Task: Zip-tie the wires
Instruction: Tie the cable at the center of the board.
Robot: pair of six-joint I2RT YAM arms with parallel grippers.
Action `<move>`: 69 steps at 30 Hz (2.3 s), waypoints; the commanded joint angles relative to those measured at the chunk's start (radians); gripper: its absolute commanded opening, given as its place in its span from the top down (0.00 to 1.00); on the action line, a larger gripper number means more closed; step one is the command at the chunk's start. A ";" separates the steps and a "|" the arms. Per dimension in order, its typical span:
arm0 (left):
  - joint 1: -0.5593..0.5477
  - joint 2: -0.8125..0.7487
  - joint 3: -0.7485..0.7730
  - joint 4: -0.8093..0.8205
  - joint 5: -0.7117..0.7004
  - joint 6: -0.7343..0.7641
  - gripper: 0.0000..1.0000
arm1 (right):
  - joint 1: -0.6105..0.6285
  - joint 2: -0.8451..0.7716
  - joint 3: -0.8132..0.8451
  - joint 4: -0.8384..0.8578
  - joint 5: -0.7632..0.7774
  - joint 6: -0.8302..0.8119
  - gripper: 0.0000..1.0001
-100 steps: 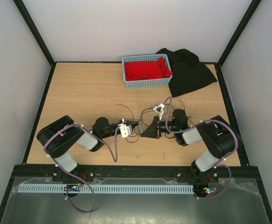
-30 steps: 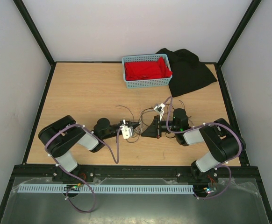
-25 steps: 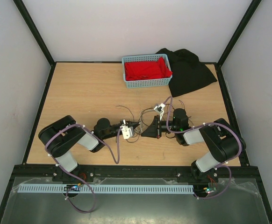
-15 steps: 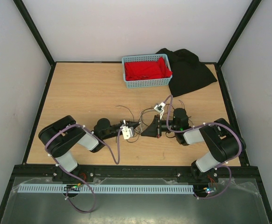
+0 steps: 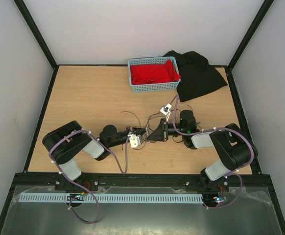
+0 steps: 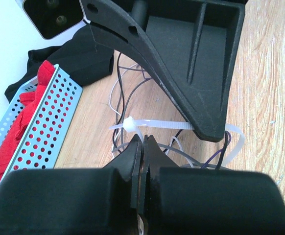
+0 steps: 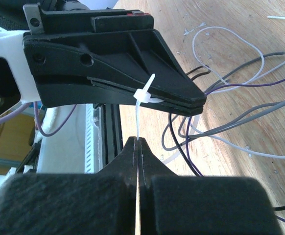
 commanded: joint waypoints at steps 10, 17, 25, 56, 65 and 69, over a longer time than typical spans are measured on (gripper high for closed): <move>-0.035 0.007 -0.007 0.034 -0.020 0.055 1.00 | -0.010 -0.009 0.091 -0.145 0.029 0.008 1.00; -0.041 0.017 -0.009 0.034 -0.040 0.076 1.00 | -0.016 -0.021 0.112 -0.223 0.026 0.004 1.00; -0.043 0.028 -0.009 0.034 -0.062 0.076 1.00 | -0.024 -0.065 0.125 -0.349 -0.006 -0.047 1.00; -0.075 0.049 -0.006 0.034 -0.081 0.129 1.00 | -0.046 -0.029 0.198 -0.463 -0.036 -0.082 1.00; -0.074 0.034 -0.007 0.035 -0.076 0.114 1.00 | -0.045 -0.009 0.203 -0.487 -0.001 -0.099 1.00; -0.075 0.041 -0.006 0.035 -0.075 0.116 1.00 | -0.046 -0.011 0.215 -0.487 0.008 -0.092 1.00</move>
